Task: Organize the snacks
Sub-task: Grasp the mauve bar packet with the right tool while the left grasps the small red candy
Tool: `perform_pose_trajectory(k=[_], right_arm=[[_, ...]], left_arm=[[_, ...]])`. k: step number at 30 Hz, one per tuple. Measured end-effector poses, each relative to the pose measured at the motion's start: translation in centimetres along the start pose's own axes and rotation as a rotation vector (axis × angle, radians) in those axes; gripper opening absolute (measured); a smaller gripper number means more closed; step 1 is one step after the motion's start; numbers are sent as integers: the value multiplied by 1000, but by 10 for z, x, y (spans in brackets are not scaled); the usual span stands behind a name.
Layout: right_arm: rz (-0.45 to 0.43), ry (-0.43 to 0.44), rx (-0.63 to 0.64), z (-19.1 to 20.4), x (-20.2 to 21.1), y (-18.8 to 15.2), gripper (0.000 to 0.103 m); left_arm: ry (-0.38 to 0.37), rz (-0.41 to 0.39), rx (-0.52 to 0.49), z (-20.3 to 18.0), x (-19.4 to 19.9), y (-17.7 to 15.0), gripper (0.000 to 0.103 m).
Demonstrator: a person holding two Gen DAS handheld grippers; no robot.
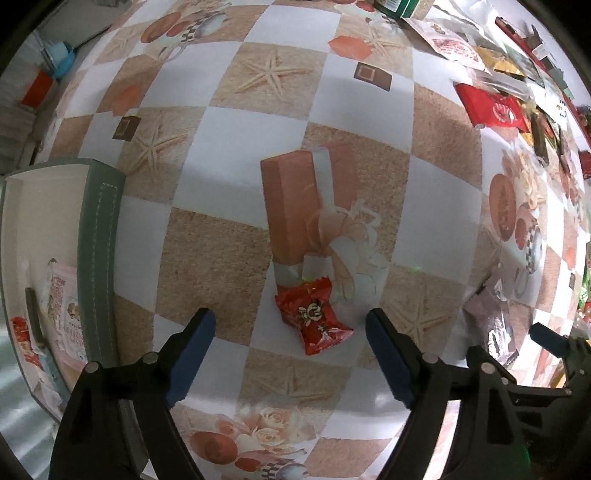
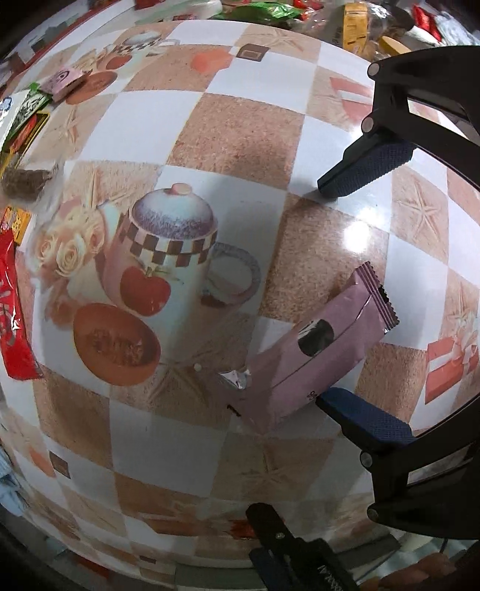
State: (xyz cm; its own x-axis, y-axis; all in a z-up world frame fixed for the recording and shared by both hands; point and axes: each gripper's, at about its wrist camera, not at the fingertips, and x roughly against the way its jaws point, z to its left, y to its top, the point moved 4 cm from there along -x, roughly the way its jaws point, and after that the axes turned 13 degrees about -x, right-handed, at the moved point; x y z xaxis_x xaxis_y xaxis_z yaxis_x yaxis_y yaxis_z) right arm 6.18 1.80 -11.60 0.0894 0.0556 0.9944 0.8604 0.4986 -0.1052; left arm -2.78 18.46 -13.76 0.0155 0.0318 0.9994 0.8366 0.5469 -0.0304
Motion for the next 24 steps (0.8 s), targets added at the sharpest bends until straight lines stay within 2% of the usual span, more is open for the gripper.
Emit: perform_pose_trajectory(k=[4,8,9,10,13,15,16,17,18,19,21,24], right_arm=[[38,-10,8,7,-1,13,103],[15,-27,59,28,-7,14,103],[10,-30,68,32,-7,14,100],[6,-23,76,35,-7,13,98],[-23,-18,98,49,-2,8,80],[-36,-17,109,57,5,6,56],[-40,-18,109,62,7,5,49],[-42,-19,101,65,9,4,38],[-41,-19,94,66,9,4,34],[-36,-15,83,66,9,3,34],[-29,-3,67,67,14,1,34],[-6,22,34,66,11,-10,34]], left_arm=[[-7,23,27,3,-8,-2,99],[-11,32,6,2,-10,3,96],[-10,28,-8,1,-10,7,94],[-8,20,-27,-6,-8,10,89],[-10,5,-64,-20,-3,13,74],[-15,4,-78,-24,-2,16,65],[-18,2,-87,-28,-1,18,56],[-19,-1,-91,-28,6,19,50],[-25,-3,-104,-30,7,21,36],[-34,0,-126,-31,10,22,28],[-50,4,-148,-33,10,21,23],[-58,4,-185,-36,8,13,23]])
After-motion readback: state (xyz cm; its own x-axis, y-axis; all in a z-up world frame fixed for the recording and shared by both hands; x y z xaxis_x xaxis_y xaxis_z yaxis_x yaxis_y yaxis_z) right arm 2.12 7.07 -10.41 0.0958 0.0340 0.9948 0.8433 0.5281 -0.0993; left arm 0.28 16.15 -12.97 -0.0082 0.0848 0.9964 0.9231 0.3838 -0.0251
